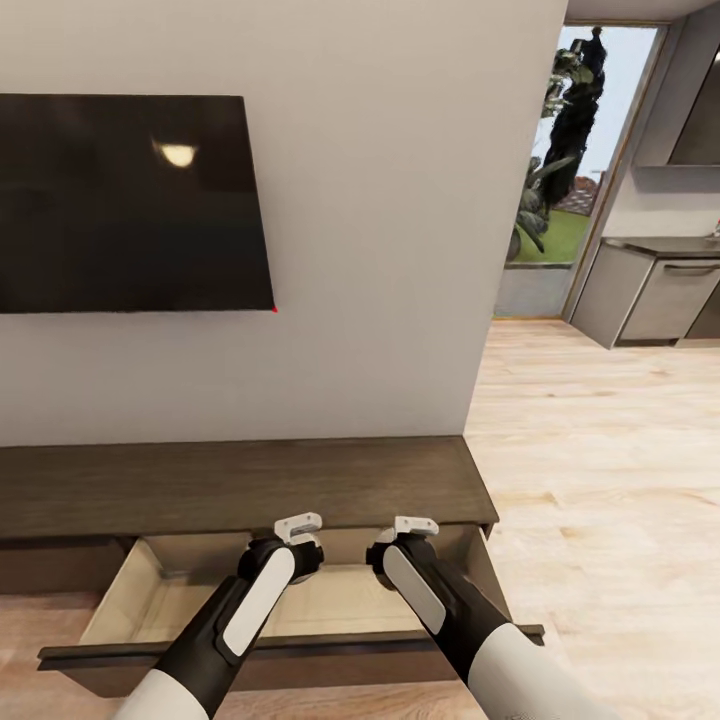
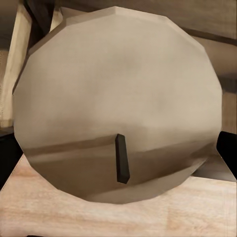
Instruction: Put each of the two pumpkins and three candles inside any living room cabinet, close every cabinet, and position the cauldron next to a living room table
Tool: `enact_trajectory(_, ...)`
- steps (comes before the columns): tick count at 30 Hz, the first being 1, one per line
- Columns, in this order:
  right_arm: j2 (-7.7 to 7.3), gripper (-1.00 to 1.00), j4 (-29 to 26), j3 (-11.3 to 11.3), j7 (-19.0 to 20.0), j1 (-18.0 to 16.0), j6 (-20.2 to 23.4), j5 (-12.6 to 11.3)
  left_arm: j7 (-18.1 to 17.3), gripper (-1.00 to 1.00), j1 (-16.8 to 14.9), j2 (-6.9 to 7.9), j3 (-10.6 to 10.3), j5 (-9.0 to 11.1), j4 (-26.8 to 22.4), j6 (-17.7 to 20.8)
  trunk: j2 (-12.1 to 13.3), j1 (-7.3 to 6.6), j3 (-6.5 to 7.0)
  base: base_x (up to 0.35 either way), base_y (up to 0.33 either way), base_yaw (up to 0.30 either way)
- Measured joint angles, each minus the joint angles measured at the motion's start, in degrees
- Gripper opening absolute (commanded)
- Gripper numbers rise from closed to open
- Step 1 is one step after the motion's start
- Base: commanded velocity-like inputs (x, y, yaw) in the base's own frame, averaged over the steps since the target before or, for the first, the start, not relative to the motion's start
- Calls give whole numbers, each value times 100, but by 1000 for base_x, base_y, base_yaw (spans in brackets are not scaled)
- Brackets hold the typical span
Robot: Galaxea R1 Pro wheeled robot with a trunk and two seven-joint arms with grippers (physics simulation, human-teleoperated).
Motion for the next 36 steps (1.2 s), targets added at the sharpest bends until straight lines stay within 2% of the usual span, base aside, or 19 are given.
enact_trajectory(4,1,-100,100,-6,136,-35,134,-63,-1,-100,0,-6,2,-60,30,-25,-161,88,-72,0,0,0)
enact_trajectory(12,1,-100,114,-9,208,-42,79,-67,-4,-100,0,-15,2,-57,38,-16,-482,264,-215,0,0,0)
enact_trajectory(17,1,-100,111,-9,208,-43,-44,-4,-14,-100,-5,-20,2,15,-9,114,-682,373,-305,0,0,0)
enact_trajectory(23,-6,-100,85,-8,209,-42,-79,0,-3,-100,-24,-16,16,33,-16,498,-923,505,-413,0,0,0)
enact_trajectory(36,-26,-100,34,-10,215,-42,-75,-41,-3,-100,-35,-16,19,34,18,559,-1445,791,-646,0,0,0)
